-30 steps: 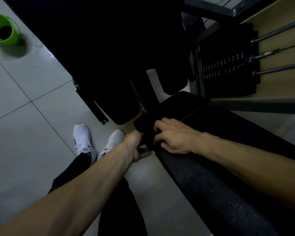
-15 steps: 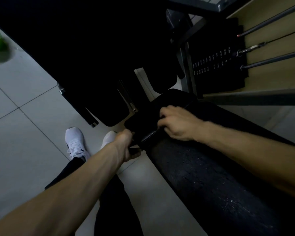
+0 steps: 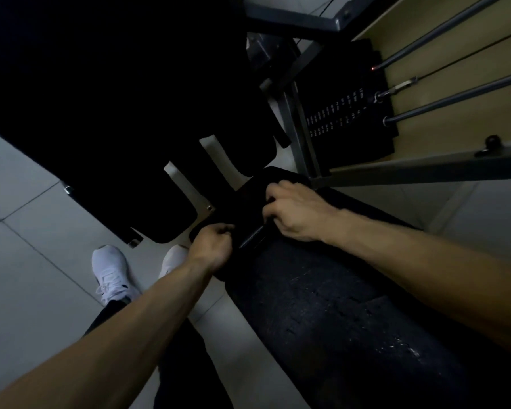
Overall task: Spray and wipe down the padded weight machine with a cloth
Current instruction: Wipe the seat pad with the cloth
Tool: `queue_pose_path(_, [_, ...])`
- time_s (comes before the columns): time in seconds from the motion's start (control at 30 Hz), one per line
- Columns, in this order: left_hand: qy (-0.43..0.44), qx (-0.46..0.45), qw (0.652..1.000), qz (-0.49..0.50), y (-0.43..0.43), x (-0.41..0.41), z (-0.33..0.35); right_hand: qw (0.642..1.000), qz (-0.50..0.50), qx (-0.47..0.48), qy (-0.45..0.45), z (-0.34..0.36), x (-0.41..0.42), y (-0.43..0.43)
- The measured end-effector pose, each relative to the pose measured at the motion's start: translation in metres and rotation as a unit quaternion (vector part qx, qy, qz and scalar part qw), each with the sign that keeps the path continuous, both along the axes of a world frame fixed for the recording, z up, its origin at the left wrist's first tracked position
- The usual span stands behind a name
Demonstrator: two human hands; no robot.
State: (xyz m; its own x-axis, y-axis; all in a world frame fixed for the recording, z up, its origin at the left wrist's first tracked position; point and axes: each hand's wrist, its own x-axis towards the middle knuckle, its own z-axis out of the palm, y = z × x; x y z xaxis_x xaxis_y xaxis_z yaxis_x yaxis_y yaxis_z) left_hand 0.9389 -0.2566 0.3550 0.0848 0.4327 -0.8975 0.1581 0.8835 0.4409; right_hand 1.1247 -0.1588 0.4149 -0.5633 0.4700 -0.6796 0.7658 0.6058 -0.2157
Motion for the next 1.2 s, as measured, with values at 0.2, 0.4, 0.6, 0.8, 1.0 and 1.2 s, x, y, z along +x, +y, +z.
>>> queue_pose_path(0.2, [0.027,0.010,0.999,-0.018,0.000,-0.001,0.003,0.999,-0.046,0.017,-0.015,0.003,0.005,0.007])
queue_pose_path(0.4, [0.044,0.016,0.997,-0.068,0.010,0.002,0.002,0.999,-0.045,-0.014,0.011,-0.001,0.003,-0.001])
queue_pose_path(0.6, [0.047,-0.010,0.997,-0.055,0.018,-0.005,-0.010,0.989,-0.143,0.009,-0.021,0.008,0.042,0.034])
queue_pose_path(0.8, [0.036,0.062,0.987,-0.142,0.041,0.003,0.008,0.987,-0.162,0.003,-0.019,0.006,0.014,0.020])
queue_pose_path(1.0, [-0.016,0.098,0.976,-0.194,0.072,0.030,0.000,0.972,-0.235,0.015,-0.025,0.002,0.044,0.034])
queue_pose_path(1.2, [-0.009,0.104,0.971,-0.216,0.069,0.038,-0.004,0.928,-0.353,0.032,-0.114,-0.009,0.088,0.071])
